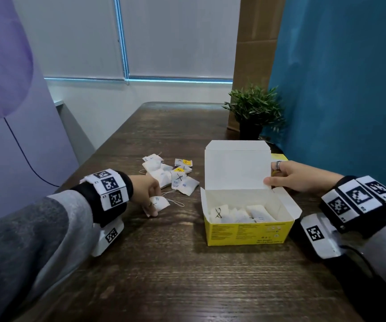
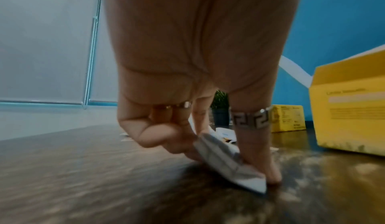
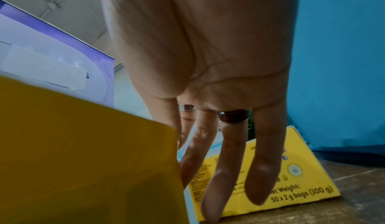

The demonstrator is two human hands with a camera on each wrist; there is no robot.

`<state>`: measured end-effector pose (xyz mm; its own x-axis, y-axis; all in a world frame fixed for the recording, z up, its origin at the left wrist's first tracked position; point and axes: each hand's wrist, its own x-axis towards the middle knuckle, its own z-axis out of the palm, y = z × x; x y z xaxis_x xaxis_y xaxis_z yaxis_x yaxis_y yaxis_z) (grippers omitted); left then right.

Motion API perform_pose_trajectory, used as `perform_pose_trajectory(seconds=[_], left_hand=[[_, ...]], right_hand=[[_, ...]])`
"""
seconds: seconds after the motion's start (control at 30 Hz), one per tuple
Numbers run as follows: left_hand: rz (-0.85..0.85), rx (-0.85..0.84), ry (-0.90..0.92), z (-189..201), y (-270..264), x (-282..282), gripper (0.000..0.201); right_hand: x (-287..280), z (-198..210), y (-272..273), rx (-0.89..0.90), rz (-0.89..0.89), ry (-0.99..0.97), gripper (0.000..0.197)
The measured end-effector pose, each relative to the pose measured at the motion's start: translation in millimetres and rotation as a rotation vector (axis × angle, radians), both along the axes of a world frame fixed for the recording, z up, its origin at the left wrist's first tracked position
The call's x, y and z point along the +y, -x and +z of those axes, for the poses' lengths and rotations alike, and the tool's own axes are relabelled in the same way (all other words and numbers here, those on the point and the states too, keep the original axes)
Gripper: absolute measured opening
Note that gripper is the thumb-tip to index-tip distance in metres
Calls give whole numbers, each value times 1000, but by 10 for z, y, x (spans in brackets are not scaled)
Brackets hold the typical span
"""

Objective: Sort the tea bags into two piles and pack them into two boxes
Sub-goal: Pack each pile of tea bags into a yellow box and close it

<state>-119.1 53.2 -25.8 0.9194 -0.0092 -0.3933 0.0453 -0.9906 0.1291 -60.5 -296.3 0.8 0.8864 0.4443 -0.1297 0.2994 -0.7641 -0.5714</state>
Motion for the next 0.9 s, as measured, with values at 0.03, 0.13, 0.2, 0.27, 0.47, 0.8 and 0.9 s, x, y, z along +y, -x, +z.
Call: perform_pose_trajectory(seconds=[0.03,0.13,0.2,0.27,0.47,0.8,0.9], left_hand=[[7,8,-29,10,-8,-6,50],[53,-6,82,131,-81,8,44],[108,-18,340,232,-153,-9,29],[173,-22,583,326,-245,-92,25],[102,-169,186,188,-664,-443,15],[23,-176,60,53,-760,-559,25],[21,-182,57,50,-714,-562,10]], right_hand=[[4,-2,6,8,-2,-6,20],[4,-4,-1,7,0,5,19],[-1,-2,-3,11,4,-4,11],[10,9,19,15,13,-14,8],[9,30,11,-12,4,66,21],[-15,-6,-23,17,20,28,21],[5,-14,-17,26,32,13,24]])
